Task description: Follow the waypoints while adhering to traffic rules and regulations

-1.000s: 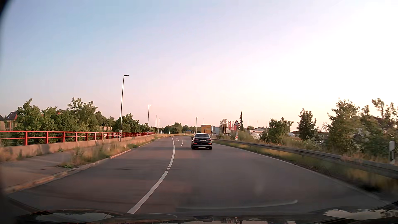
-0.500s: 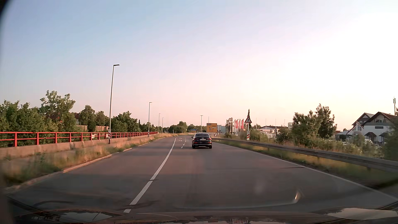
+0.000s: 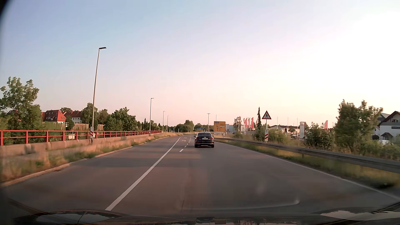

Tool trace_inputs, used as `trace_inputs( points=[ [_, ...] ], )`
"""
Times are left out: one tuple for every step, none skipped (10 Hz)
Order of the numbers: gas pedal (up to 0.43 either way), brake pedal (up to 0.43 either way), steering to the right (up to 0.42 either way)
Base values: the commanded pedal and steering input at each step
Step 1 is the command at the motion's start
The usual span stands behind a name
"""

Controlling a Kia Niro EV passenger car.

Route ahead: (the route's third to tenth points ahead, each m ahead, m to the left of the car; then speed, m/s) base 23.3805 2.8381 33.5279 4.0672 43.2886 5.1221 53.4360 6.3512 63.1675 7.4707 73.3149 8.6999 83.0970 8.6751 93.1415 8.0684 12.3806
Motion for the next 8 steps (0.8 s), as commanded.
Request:
trace_inputs(
  points=[
    [0.197,0.018,-0.021],
    [0.197,0.018,-0.021],
    [0.157,0.018,-0.021],
    [0.157,0.018,-0.021],
    [0.157,0.018,-0.021],
    [0.157,0.018,-0.021],
    [0.15,0.018,-0.02],
    [0.15,0.018,-0.016]
  ],
)
